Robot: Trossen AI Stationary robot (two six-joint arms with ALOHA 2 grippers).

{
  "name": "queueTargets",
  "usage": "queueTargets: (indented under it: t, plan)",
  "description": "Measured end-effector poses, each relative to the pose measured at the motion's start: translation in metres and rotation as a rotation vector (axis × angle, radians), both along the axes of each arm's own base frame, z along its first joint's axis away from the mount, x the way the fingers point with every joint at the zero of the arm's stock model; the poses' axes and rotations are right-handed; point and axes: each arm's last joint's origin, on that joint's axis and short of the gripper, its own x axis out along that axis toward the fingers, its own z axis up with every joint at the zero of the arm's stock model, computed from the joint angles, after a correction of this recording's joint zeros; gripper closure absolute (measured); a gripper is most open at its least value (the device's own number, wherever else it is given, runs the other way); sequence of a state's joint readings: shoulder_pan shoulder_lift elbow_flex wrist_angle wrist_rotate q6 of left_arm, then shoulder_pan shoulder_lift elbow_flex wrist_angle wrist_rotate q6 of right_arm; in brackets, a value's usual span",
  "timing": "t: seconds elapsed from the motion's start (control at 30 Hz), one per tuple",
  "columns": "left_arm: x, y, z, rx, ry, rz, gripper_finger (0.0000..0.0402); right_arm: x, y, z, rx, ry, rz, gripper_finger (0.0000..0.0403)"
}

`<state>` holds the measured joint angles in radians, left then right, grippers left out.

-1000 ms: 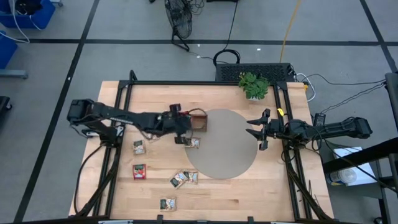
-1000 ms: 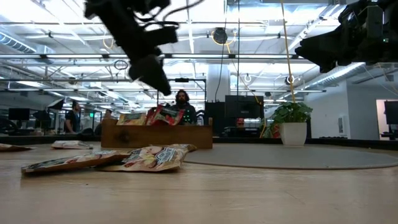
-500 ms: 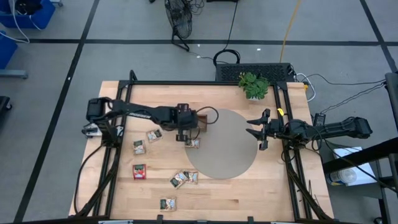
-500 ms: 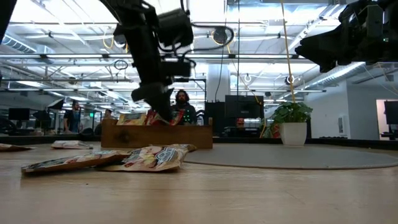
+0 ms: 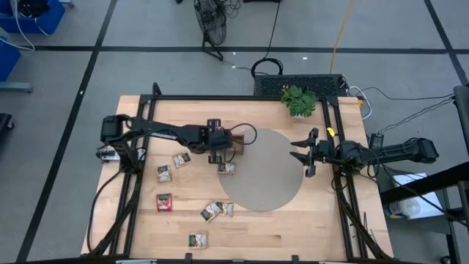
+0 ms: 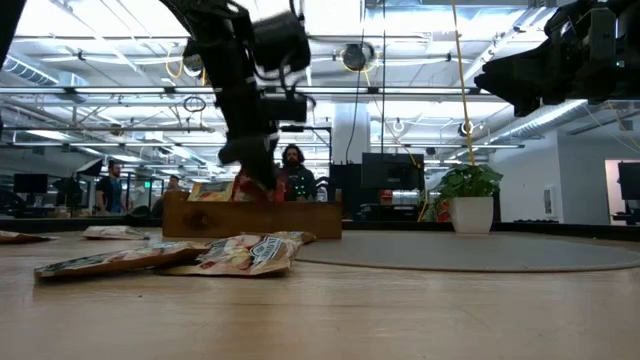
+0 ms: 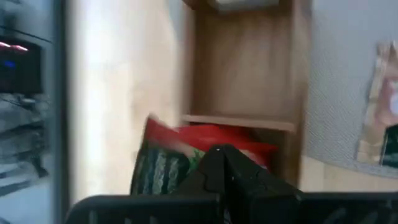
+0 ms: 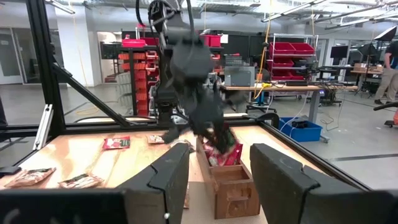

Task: Pick & Place Tea
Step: Put the red tea bag into the middle section of the wooden organizer

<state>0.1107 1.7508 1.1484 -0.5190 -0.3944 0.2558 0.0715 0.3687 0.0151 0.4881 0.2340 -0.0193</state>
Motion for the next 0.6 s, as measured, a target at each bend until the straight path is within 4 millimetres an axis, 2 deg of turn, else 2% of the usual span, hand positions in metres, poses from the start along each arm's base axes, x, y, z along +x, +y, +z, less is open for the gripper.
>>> queueTargets:
  t: [0.23,0.43,0.6]
  plan:
    - [-0.013,-0.007,0.03,-0.001,-0.063,0.002,0.0401,0.0,0.0,0.0,0.0,0.001,0.0,0.0248]
    - [-0.02,-0.007,0.026,-0.044,-0.011,0.062,0.0401,0.0,0.0,0.0,0.0,0.0,0.0,0.0248]
    - [-0.019,-0.014,0.025,-0.16,-0.034,0.045,0.0401,0.0,0.0,0.0,0.0,0.0,0.0,0.0248]
